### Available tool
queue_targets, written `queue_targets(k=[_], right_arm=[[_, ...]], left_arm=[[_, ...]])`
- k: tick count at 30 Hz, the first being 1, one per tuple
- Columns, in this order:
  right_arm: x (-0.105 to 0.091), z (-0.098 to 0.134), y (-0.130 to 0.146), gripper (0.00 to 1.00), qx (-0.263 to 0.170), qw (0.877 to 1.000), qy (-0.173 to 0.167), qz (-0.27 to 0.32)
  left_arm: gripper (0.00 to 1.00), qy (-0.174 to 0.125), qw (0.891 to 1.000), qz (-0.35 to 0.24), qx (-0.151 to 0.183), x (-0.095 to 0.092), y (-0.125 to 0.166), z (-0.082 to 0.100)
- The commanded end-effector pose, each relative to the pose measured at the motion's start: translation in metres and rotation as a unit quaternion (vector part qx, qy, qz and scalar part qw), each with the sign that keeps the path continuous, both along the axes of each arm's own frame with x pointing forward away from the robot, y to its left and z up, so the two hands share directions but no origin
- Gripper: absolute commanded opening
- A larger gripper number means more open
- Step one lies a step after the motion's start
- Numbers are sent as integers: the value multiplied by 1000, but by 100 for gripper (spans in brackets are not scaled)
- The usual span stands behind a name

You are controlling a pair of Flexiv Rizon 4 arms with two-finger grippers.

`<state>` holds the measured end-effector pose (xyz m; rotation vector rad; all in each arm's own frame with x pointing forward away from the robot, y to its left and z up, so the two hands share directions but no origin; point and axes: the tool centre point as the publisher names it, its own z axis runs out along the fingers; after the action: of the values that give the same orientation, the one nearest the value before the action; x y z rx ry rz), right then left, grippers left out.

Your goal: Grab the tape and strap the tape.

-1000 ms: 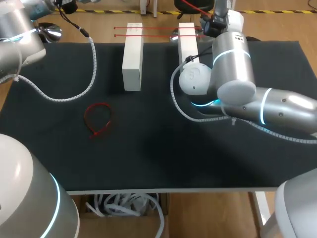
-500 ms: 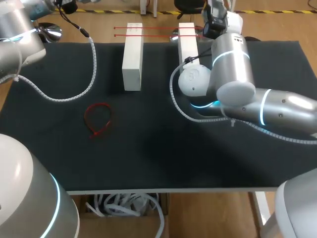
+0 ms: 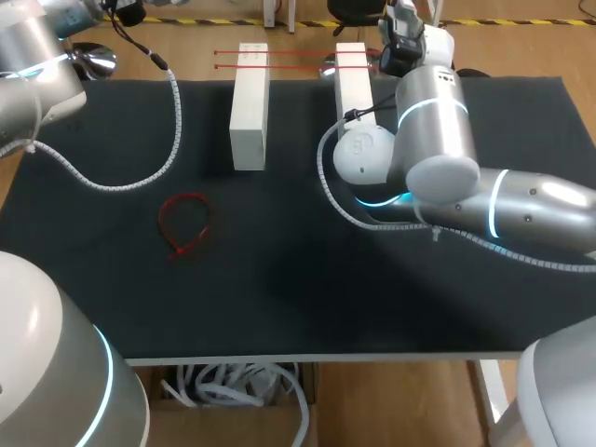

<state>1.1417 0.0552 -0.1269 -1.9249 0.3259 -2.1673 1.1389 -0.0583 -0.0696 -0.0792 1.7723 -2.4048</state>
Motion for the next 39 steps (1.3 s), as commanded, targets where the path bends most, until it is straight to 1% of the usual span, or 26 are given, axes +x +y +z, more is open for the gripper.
queue_targets(k=[1, 2, 3, 5, 6, 8, 9, 11, 14, 17, 18, 20, 23, 25, 29, 30, 31, 33, 36, 39], right_arm=[[-5, 1, 2, 0, -2, 1000, 8, -2], [-5, 0, 1, 0, -3, 1000, 8, -2], [-5, 0, 2, 3, -4, 1000, 9, -2], [-6, -2, 3, 33, -6, 1000, 10, -1], [-7, -2, 4, 41, -6, 1000, 11, -1], [-8, -2, 5, 46, -8, 1000, 12, 1], [-8, -2, 6, 51, -8, 1000, 12, 1], [-8, -2, 6, 47, -8, 1000, 13, 2], [-8, -1, 7, 49, -10, 1000, 12, 2], [-8, 0, 7, 47, -11, 1000, 9, 0], [-8, 1, 7, 48, -11, 1000, 9, 0], [-7, 1, 7, 47, -10, 1000, 7, -1], [-6, 2, 7, 49, -11, 1000, 5, -3], [-6, 3, 7, 48, -11, 1000, 5, -4], [-6, 5, 7, 50, -12, 1000, 3, -6], [-5, 5, 6, 47, -12, 1000, 2, -7], [-5, 5, 5, 46, -12, 1000, 2, -8], [-4, 5, 4, 49, -13, 1000, 2, -10], [-3, 4, 2, 46, -13, 1000, 2, -12], [-3, 4, 2, 47, -14, 1000, 2, -11]], left_arm=[[0, 0, 1000, 2, 1, -1, -1, 1], [0, 0, 1000, 2, 1, -1, -1, 1], [0, 0, 1000, 2, 1, -1, -1, 1], [0, 0, 1000, 2, 1, -1, -1, 1], [0, 0, 1000, 2, 1, -1, -1, 1], [0, 0, 1000, 2, 1, -1, -1, 1], [0, 0, 1000, 2, 1, -1, -1, 1], [0, 0, 1000, 2, 1, -1, -1, 1], [0, 0, 1000, 2, 1, -1, -1, 1], [0, 0, 1000, 2, 1, -1, -1, 1], [0, 0, 1000, 2, 1, -1, -1, 1], [0, 0, 1000, 2, 1, -1, -1, 1], [0, 0, 1000, 2, 1, -1, -1, 1], [0, 0, 1000, 2, 1, -1, -1, 1], [0, 0, 1000, 2, 1, -1, -1, 1], [0, 0, 1000, 2, 1, -1, -1, 1], [0, 0, 1000, 2, 1, -1, -1, 1], [0, 0, 1000, 2, 1, -1, -1, 1], [0, 0, 1000, 2, 1, -1, -1, 1], [0, 0, 1000, 2, 1, -1, -1, 1]])
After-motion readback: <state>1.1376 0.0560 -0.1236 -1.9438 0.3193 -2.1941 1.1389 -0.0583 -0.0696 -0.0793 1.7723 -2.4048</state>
